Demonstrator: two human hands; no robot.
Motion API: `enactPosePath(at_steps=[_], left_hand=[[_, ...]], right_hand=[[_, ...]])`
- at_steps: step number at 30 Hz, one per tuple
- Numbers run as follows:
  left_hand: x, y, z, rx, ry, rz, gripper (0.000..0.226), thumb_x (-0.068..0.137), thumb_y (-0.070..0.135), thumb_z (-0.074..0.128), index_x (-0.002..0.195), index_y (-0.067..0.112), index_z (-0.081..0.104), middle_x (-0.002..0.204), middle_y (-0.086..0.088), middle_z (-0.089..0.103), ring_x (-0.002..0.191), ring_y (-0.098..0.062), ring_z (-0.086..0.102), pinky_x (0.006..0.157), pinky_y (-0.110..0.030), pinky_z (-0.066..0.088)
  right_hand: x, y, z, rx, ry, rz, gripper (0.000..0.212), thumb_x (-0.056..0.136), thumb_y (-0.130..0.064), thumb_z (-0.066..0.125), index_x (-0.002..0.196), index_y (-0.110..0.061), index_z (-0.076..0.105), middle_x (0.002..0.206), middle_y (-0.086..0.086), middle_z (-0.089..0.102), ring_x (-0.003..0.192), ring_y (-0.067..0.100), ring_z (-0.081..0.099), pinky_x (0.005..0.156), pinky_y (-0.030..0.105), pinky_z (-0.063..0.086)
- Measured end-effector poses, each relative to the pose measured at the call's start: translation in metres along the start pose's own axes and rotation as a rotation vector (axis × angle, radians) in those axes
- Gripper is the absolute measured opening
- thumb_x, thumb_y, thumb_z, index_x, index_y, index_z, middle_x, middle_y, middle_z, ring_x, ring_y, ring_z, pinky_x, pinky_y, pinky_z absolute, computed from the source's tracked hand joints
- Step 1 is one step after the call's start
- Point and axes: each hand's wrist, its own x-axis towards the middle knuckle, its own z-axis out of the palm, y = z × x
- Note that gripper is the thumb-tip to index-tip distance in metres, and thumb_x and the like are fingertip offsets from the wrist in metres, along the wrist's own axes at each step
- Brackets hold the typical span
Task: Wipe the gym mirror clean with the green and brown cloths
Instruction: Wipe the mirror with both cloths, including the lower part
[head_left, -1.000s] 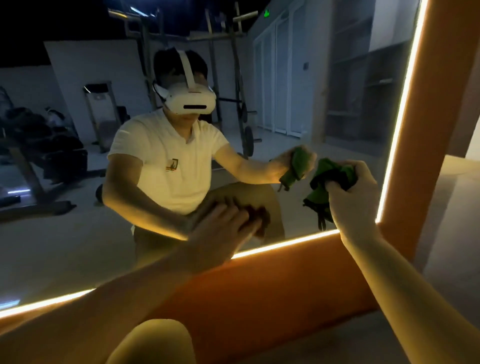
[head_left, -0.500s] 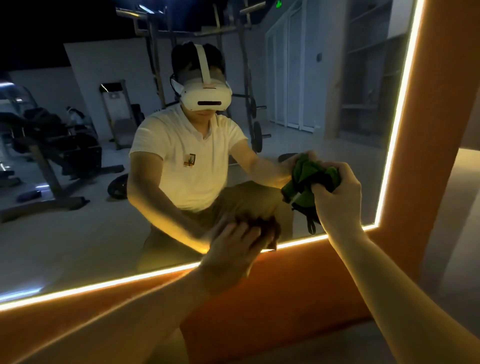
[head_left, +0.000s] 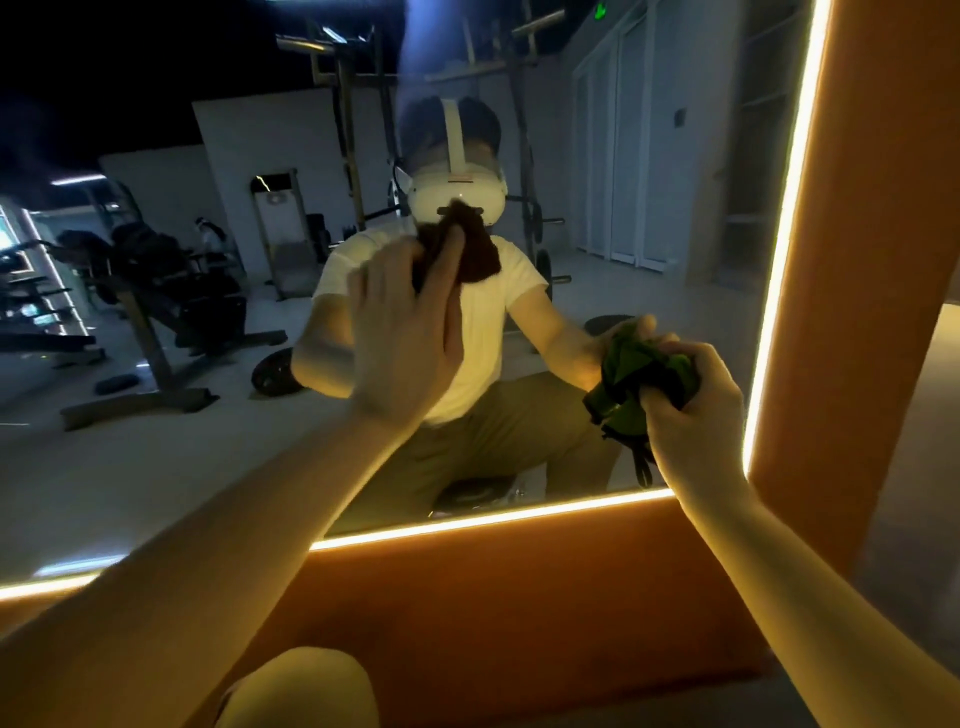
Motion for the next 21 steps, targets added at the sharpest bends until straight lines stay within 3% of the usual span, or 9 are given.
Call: enactPosePath(at_steps=[3, 5, 9, 12, 15, 19, 21], left_hand=[[-0.055, 0.035, 0.014, -0.058, -0.071, 0.13, 0.051, 0.094, 0.02, 0.061, 0.142, 0.013, 0.046, 0.128, -0.02, 0.048, 0.114, -0.033, 0.046, 0.096, -0.046, 0.041], [-0.104, 0.052, 0.018, -0.056, -0.235, 0.256, 0.06, 0.086, 0.023, 0.062, 0.143, 0.013, 0.047, 0.124, -0.015, 0.042, 0.111, -0.033, 0.048, 0.099, -0.053, 0.047], [-0.187, 0.069, 0.021, -0.031, -0.517, 0.497, 0.049, 0.093, 0.015, 0.052, 0.142, 0.014, 0.056, 0.11, -0.012, 0.056, 0.094, -0.029, 0.059, 0.085, -0.046, 0.055], [-0.167, 0.06, 0.014, 0.008, -0.528, 0.551, 0.057, 0.082, 0.019, 0.072, 0.138, 0.019, 0.063, 0.115, -0.012, 0.059, 0.101, -0.028, 0.054, 0.088, -0.046, 0.05], [-0.092, 0.043, 0.002, 0.061, -0.345, 0.408, 0.07, 0.077, 0.024, 0.082, 0.143, 0.021, 0.057, 0.122, -0.016, 0.058, 0.112, -0.033, 0.054, 0.097, -0.049, 0.042], [0.01, 0.044, 0.003, 0.102, -0.139, 0.049, 0.051, 0.1, 0.027, 0.062, 0.148, 0.014, 0.052, 0.129, -0.023, 0.056, 0.114, -0.036, 0.053, 0.095, -0.046, 0.042], [0.014, 0.063, 0.012, 0.063, -0.089, -0.018, 0.049, 0.102, 0.027, 0.061, 0.147, 0.012, 0.051, 0.126, -0.022, 0.055, 0.112, -0.033, 0.052, 0.094, -0.044, 0.043]], right_hand=[[0.001, 0.005, -0.004, 0.021, -0.044, -0.042, 0.032, 0.091, 0.008, 0.064, 0.114, -0.014, 0.061, 0.109, 0.009, 0.067, 0.106, 0.022, 0.065, 0.089, 0.042, 0.061], [0.001, 0.009, -0.007, 0.021, -0.071, -0.063, 0.03, 0.091, 0.008, 0.065, 0.114, -0.01, 0.062, 0.11, 0.01, 0.067, 0.107, 0.022, 0.065, 0.09, 0.042, 0.061], [-0.001, 0.015, -0.013, 0.024, -0.107, -0.057, 0.033, 0.089, 0.009, 0.066, 0.117, -0.008, 0.063, 0.113, 0.011, 0.066, 0.109, 0.021, 0.064, 0.091, 0.039, 0.061], [0.0, 0.017, -0.017, 0.037, -0.13, -0.076, 0.036, 0.088, 0.011, 0.066, 0.117, -0.009, 0.062, 0.114, 0.009, 0.065, 0.11, 0.021, 0.064, 0.091, 0.042, 0.061], [0.002, 0.013, -0.024, 0.082, -0.123, -0.093, 0.036, 0.09, 0.009, 0.067, 0.114, -0.017, 0.06, 0.114, 0.008, 0.064, 0.108, 0.023, 0.065, 0.089, 0.046, 0.061], [0.007, 0.01, -0.035, 0.101, -0.079, -0.105, 0.036, 0.091, 0.006, 0.068, 0.113, -0.022, 0.058, 0.11, 0.008, 0.067, 0.104, 0.024, 0.066, 0.087, 0.045, 0.061], [0.009, 0.012, -0.04, 0.121, -0.082, -0.079, 0.035, 0.091, 0.007, 0.066, 0.113, -0.02, 0.059, 0.109, 0.007, 0.067, 0.104, 0.023, 0.067, 0.087, 0.042, 0.062]])
